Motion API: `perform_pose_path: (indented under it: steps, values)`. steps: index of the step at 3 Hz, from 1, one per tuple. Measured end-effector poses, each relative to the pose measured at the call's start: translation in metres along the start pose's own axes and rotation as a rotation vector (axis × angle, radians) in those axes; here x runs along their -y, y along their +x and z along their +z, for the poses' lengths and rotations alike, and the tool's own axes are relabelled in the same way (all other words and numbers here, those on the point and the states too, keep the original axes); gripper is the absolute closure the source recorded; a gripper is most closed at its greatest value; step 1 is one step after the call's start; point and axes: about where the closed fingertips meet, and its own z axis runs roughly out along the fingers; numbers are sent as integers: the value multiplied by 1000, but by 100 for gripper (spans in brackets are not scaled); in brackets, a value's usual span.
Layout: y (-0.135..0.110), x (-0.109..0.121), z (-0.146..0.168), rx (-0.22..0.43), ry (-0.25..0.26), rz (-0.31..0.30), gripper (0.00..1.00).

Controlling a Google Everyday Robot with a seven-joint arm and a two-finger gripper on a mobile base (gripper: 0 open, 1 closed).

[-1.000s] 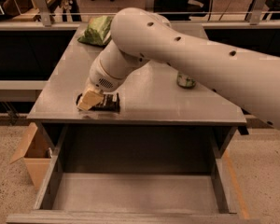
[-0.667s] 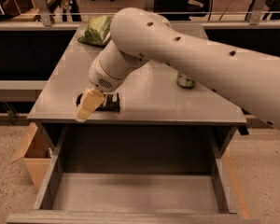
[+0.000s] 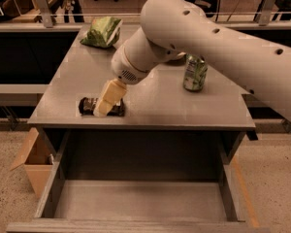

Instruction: Pick rxbar chocolate from top drawer and place on counter

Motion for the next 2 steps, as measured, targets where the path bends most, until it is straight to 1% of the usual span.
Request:
perform_pose_path:
  steps: [2]
  values:
    - [44,38,-63,2,134,105,0]
